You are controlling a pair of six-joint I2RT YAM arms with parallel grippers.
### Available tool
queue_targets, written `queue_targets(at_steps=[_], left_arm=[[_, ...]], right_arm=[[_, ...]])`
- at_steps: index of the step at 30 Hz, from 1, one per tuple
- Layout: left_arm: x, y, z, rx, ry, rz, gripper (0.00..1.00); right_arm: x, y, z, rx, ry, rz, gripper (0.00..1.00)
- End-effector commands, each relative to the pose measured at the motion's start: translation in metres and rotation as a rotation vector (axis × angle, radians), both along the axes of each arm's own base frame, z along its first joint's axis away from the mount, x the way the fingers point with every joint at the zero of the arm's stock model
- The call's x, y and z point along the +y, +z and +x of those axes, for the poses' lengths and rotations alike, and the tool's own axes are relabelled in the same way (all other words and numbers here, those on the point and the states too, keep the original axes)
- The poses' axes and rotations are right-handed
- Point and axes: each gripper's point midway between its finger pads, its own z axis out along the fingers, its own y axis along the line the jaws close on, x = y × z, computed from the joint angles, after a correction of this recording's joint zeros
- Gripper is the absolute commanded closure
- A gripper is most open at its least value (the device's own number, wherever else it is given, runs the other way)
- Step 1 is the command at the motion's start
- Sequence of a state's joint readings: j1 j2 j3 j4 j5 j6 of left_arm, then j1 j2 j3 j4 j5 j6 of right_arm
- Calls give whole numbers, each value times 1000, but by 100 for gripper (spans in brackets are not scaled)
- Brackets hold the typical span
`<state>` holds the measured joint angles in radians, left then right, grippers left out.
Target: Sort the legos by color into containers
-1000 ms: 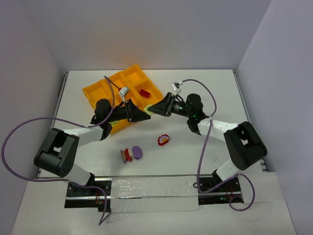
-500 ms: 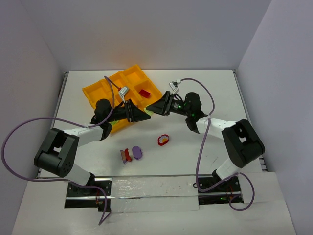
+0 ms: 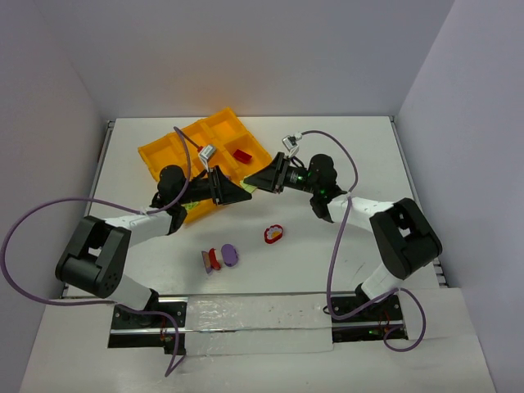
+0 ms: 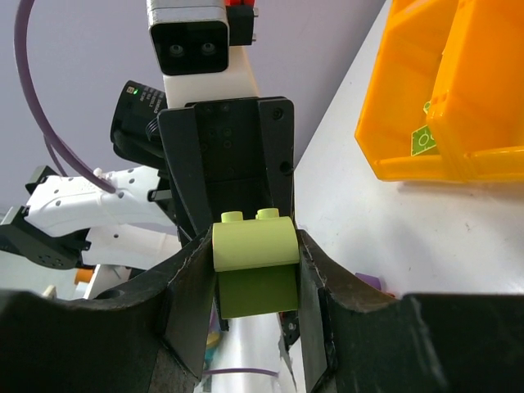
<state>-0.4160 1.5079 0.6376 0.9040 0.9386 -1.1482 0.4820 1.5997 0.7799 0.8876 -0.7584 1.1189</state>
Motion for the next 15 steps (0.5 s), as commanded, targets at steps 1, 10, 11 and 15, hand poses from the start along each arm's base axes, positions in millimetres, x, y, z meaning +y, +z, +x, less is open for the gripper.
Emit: queue_targets(at_steps=[1, 10, 11, 15], left_arm=[[1, 18, -6, -99, -13, -12, 100], [-1, 7, -9, -76, -9, 1, 100], [-1, 6, -9, -75, -9, -1, 100], [-2, 7, -10, -77, -12, -1, 100]], right_arm=[[0, 23, 15, -36, -89, 16, 100], [-14, 17, 44, -20, -325, -222, 100], [-14, 18, 44, -20, -332, -229, 100], [-14, 20, 44, -18, -339, -218, 100]])
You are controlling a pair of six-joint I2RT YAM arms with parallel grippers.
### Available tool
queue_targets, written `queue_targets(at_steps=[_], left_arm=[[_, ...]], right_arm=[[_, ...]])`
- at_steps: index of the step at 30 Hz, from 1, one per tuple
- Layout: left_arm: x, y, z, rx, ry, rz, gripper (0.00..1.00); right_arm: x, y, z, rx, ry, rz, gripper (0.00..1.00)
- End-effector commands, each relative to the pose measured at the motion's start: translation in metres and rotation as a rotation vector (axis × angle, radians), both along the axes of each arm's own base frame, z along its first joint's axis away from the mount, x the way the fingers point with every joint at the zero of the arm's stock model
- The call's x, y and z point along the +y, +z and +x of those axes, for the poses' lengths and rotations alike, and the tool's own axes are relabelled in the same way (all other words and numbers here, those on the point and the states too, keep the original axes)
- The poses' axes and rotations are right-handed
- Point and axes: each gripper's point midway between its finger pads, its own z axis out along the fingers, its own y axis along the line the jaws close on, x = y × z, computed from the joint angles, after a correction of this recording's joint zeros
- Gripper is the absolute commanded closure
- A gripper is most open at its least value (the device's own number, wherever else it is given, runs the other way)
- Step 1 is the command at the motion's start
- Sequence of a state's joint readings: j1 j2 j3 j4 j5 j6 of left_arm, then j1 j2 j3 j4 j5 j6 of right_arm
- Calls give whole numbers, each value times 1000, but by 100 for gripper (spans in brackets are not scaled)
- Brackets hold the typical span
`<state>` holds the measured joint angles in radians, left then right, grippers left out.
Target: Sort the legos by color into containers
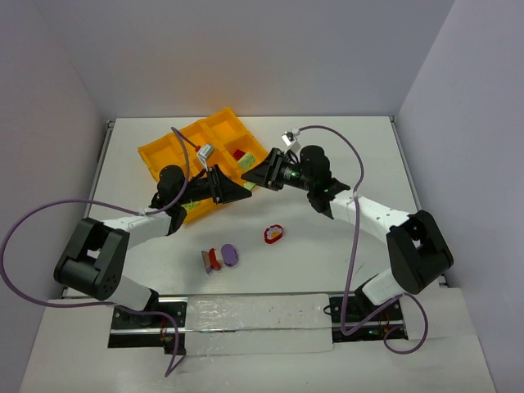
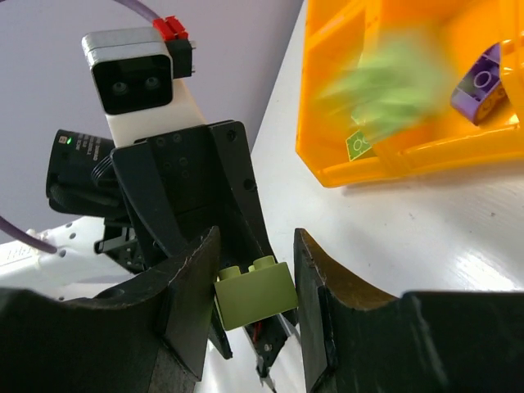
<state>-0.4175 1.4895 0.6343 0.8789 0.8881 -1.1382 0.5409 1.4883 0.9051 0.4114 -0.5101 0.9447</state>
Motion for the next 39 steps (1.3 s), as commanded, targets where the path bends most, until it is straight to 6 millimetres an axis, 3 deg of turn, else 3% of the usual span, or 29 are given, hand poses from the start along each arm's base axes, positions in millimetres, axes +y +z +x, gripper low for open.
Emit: queue_targets(at_steps=[1, 8, 14, 16, 19, 21, 24, 27, 33, 37, 38, 39], left_arm=[[-3, 6, -16, -78, -61, 1, 100], [-1, 4, -21, -72, -57, 9, 100], [6, 7, -26, -91, -29, 48, 100], [9, 7, -23, -99, 5, 96, 100], [15, 16, -15, -140, 57, 166, 100], [18, 14, -9, -138, 86, 210, 100], [26, 6, -1, -118, 133, 300, 100], [38, -4, 9, -80, 193, 371, 100], [84, -23, 39, 55, 437, 541, 100], [147, -45, 64, 159, 745, 784, 100], [149, -45, 66, 160, 756, 793, 100], [164, -51, 69, 179, 816, 851, 100]], right_arm=[[-16, 23, 26, -72, -153, -19, 100], [-12, 33, 23, -94, -121, 25, 100], [-18, 29, 16, -110, -119, -7, 99], [-24, 30, 14, -121, -136, -17, 93], [-35, 36, 13, -145, -176, -41, 65], [-44, 40, 16, -160, -213, -62, 52], [-61, 42, 25, -168, -285, -97, 44], [-73, 33, 40, -162, -331, -179, 44], [-82, 4, 67, -114, -376, -381, 43], [-87, -1, 72, -121, -398, -418, 40], [-87, -1, 71, -123, -399, -417, 40], [-87, -2, 71, -126, -397, -418, 40]])
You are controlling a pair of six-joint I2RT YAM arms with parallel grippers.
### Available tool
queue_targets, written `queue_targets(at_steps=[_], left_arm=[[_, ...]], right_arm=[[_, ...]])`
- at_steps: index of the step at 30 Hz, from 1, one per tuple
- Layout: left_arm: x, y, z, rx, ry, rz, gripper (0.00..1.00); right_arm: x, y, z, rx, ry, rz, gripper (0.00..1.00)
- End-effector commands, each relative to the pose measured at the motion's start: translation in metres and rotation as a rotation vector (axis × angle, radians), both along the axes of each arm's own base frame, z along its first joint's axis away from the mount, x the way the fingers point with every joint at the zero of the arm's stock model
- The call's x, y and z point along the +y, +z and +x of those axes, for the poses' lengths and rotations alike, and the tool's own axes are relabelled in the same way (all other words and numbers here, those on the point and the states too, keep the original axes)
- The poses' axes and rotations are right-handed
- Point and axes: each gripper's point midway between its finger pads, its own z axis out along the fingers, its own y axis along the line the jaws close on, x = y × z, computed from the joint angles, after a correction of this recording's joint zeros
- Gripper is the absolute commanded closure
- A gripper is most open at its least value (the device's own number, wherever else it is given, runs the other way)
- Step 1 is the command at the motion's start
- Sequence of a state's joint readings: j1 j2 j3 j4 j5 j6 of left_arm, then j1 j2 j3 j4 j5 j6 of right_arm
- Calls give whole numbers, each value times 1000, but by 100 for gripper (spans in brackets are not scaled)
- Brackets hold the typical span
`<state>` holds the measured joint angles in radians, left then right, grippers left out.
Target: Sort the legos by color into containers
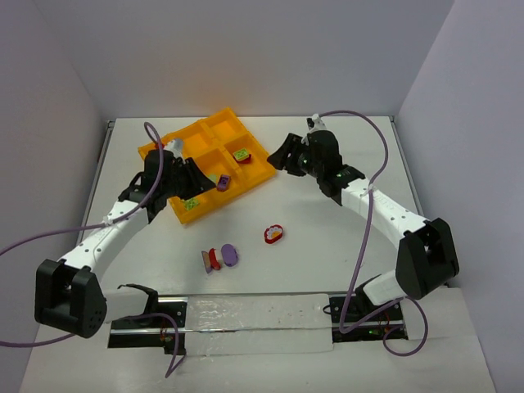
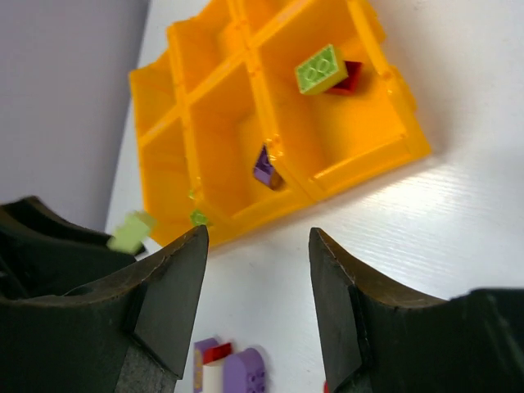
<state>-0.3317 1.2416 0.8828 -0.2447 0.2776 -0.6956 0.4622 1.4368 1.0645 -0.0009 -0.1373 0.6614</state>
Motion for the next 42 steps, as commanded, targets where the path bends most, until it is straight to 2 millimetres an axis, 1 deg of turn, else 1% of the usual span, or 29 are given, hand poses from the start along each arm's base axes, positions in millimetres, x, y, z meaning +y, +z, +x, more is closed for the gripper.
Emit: queue_targets(at_steps=[1, 5, 8, 9, 10, 11, 12, 13, 14, 15, 17, 20, 21, 22, 23, 25, 27, 31, 32, 34, 35, 36, 37, 38, 40, 42], left_arm=[[69, -10, 21, 30, 309, 282, 100], [91, -18, 31, 58, 420, 383, 100], [96, -21, 38, 60, 459, 403, 100], [99, -23, 39, 64, 477, 410, 94], [101, -23, 41, 70, 492, 419, 80], [103, -23, 44, 74, 508, 428, 64], [106, -28, 43, 92, 523, 444, 46], [107, -28, 44, 97, 531, 451, 30], [108, -31, 44, 110, 538, 459, 8], [108, -29, 45, 108, 537, 461, 2], [106, -24, 47, 93, 529, 454, 1], [93, 2, 57, 10, 471, 431, 1], [87, 14, 63, -28, 444, 422, 2], [79, 16, 64, -44, 399, 426, 5], [69, 30, 71, -85, 350, 414, 7], [28, 35, 82, -127, 156, 436, 11], [4, 34, 91, -155, 22, 507, 11], [-33, 28, 112, -196, -135, 618, 13], [-38, 37, 114, -214, -141, 600, 14], [-61, 27, 123, -235, -246, 605, 16], [-67, 17, 126, -229, -282, 622, 16], [-71, 14, 132, -242, -307, 640, 17], [-72, 21, 134, -256, -304, 636, 17], [-75, 11, 137, -251, -332, 651, 17], [-81, 2, 144, -256, -367, 667, 17], [-87, -4, 149, -259, -394, 669, 19]], right_arm=[[-7, 8, 6, -44, -25, -56, 39], [-6, 3, 2, -37, -8, -46, 39], [-6, -4, -3, -23, 1, -46, 39], [-6, -6, -5, -18, 4, -45, 38], [-5, -7, -6, -14, 8, -45, 38], [-5, -9, -6, -12, 10, -46, 38], [-5, -10, -7, -10, 15, -47, 38], [-5, -10, -8, -10, 16, -48, 38], [-6, -9, -8, -13, 17, -49, 38], [-6, -9, -9, -15, 19, -50, 38], [-7, -10, -11, -16, 19, -52, 38], [-10, -7, -12, -27, 11, -54, 38], [-11, -6, -14, -30, 13, -54, 37], [-11, -6, -14, -30, 9, -54, 37], [-12, -5, -15, -32, 7, -53, 37], [-15, -5, -17, -35, -2, -52, 37], [-18, -4, -19, -41, -13, -53, 37], [-30, -1, -24, -58, -50, -58, 37], [-34, 0, -26, -60, -60, -60, 37], [-45, 3, -31, -71, -90, -60, 37], [-49, 3, -33, -74, -98, -62, 37], [-53, 4, -36, -78, -108, -65, 37], [-55, 6, -39, -82, -109, -64, 36], [-60, 8, -42, -90, -118, -67, 36], [-67, 6, -46, -87, -129, -78, 36], [-70, 9, -50, -95, -131, -80, 35]])
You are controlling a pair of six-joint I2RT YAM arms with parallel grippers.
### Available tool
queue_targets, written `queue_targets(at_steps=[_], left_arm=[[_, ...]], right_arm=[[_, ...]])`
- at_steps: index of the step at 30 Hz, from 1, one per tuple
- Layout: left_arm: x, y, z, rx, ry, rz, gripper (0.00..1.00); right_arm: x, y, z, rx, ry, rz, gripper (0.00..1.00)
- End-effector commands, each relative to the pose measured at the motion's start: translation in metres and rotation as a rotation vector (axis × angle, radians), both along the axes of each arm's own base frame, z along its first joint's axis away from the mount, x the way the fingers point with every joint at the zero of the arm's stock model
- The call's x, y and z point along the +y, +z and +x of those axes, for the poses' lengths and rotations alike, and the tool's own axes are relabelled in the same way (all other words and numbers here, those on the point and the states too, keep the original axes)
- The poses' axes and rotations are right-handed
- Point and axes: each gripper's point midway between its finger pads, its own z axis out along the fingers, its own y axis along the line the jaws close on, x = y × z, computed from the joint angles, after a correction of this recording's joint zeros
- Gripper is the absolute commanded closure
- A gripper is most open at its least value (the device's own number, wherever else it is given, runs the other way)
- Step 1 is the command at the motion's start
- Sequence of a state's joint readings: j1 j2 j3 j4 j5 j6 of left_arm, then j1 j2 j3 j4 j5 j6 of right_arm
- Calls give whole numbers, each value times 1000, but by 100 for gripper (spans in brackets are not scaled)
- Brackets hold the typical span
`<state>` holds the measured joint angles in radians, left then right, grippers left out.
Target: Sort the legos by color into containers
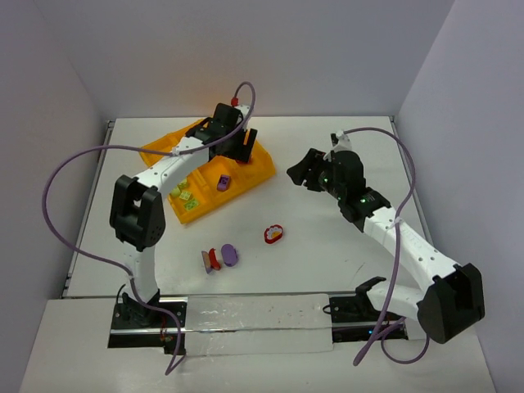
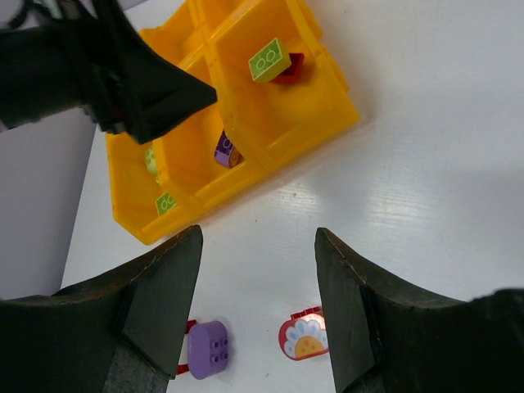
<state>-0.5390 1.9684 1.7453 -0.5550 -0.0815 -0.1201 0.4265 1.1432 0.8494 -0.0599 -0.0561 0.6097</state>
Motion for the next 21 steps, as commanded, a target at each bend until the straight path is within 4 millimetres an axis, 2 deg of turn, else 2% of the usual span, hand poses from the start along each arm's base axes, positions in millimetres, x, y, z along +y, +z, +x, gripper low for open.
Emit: queue_targets(at_steps=[1, 4, 10, 21], left_arm=[[-18, 8, 16, -42, -121, 18, 21], [-25, -2, 26, -56, -170, 45, 26], [-29, -29, 41, -43, -182, 106, 23], [-34, -47, 68, -86, -169, 150, 21]], right_arm=[[-17, 11, -6, -43, -39, -23, 35], [-19, 12, -11, -42, -31, -30, 35], [-19, 9, -16, -34, -18, -39, 34], [-18, 2, -18, -15, -4, -51, 34]])
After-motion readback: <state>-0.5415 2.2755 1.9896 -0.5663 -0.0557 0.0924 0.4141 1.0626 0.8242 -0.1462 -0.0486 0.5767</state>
